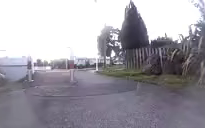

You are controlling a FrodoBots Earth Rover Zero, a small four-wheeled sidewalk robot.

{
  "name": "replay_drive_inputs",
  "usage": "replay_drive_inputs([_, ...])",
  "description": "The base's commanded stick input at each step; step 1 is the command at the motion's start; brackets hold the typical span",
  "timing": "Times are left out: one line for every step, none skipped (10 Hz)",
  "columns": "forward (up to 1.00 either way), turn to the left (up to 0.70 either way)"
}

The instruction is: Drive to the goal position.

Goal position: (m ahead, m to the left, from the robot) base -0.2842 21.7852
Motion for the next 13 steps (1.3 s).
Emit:
replay_drive_inputs([0.85, 0.0])
replay_drive_inputs([0.85, 0.0])
replay_drive_inputs([0.85, 0.0])
replay_drive_inputs([0.85, 0.0])
replay_drive_inputs([0.85, 0.0])
replay_drive_inputs([0.85, 0.0])
replay_drive_inputs([0.85, -0.15])
replay_drive_inputs([0.85, -0.23])
replay_drive_inputs([0.85, -0.3])
replay_drive_inputs([0.85, -0.33])
replay_drive_inputs([0.85, -0.31])
replay_drive_inputs([0.85, -0.29])
replay_drive_inputs([0.85, 0.0])
